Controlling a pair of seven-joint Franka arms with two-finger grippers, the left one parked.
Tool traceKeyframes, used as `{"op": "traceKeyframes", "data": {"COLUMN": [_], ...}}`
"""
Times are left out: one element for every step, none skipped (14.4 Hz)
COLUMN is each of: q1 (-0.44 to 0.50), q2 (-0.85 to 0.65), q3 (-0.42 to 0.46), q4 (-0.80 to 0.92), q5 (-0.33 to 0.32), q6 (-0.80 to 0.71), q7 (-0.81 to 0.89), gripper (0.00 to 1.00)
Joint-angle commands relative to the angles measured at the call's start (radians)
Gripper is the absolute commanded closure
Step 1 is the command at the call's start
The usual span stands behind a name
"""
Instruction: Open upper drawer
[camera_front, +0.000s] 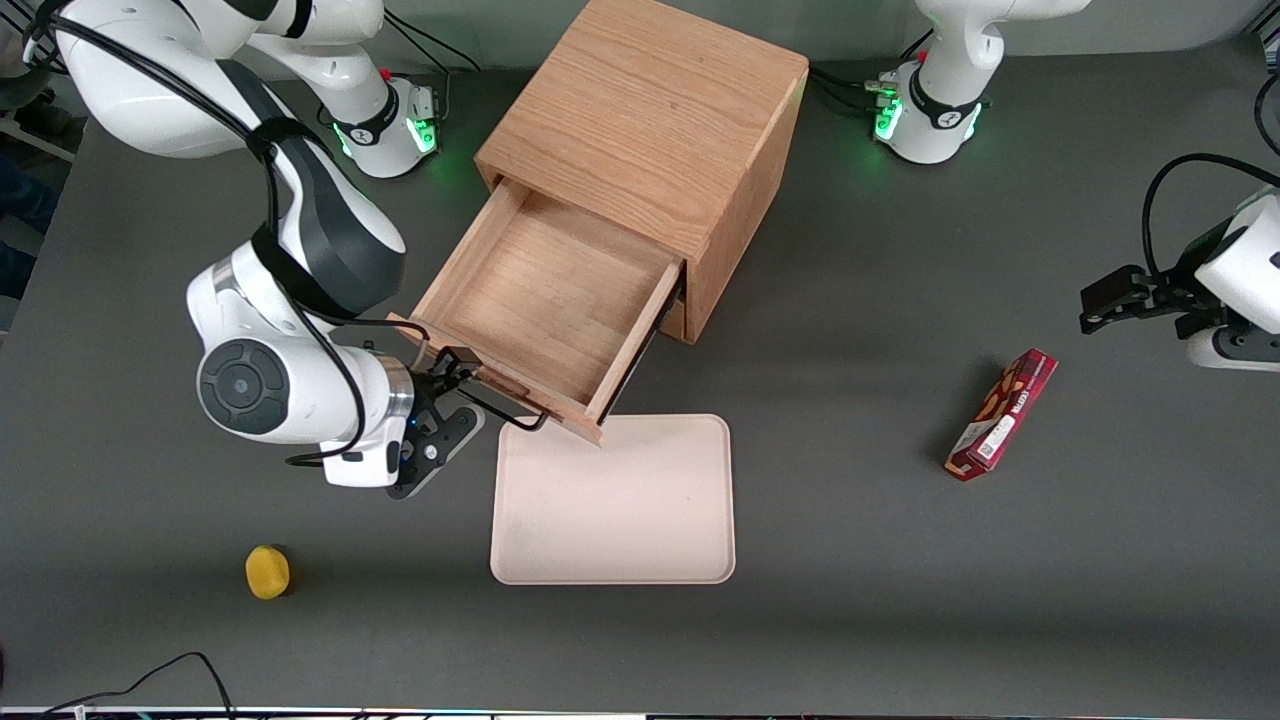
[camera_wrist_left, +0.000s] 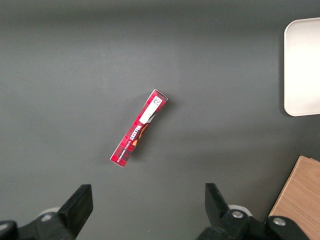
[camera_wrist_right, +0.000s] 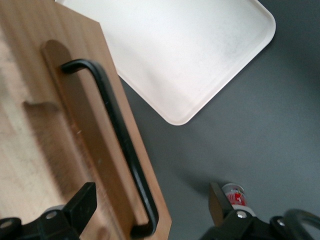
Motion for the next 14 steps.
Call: {"op": "traceKeyframes", "data": {"q1": [0.014, 0.006, 0.001, -0.017, -0.043, -0.066, -0.096, -0.124, -0.153, -0.184, -0.215, -0.241, -0.262, -0.287], "q2": [0.011, -0.003, -0.024, -0.054, -0.089, -0.129, -0.176, -0.218, -0.247, -0.273, -0.305, -0.333, -0.365, -0.403], "q3": [0.003, 0.001, 0.0, 0.001, 0.006, 0.004, 0.007, 0.006, 0.006, 0.006, 0.009, 0.011, 0.012, 0.014], "q4": [0.101, 0.103, 0.103, 0.103, 0.103, 0.101, 0.096, 0.084, 0.078, 0.072, 0.058, 0.041, 0.015, -0.021], "q5": [-0.018, -0.019, -0.019, -0.017, -0.006, 0.01, 0.014, 0.015, 0.015, 0.015, 0.015, 0.015, 0.017, 0.021], "q6": [-0.099, -0.122, -0.15, -0.174, -0.196, -0.214, -0.228, -0.246, -0.275, -0.291, -0.302, -0.303, -0.305, -0.303], "q7": [-0.004, -0.003, -0.004, -0.006, -0.003, -0.003, -0.001, 0.008, 0.013, 0.017, 0.026, 0.032, 0.042, 0.046], "gripper": [0.01, 0.01, 0.01, 0.01, 0.0, 0.0, 0.0, 0.0, 0.0, 0.0, 0.0, 0.0, 0.0, 0.0]}}
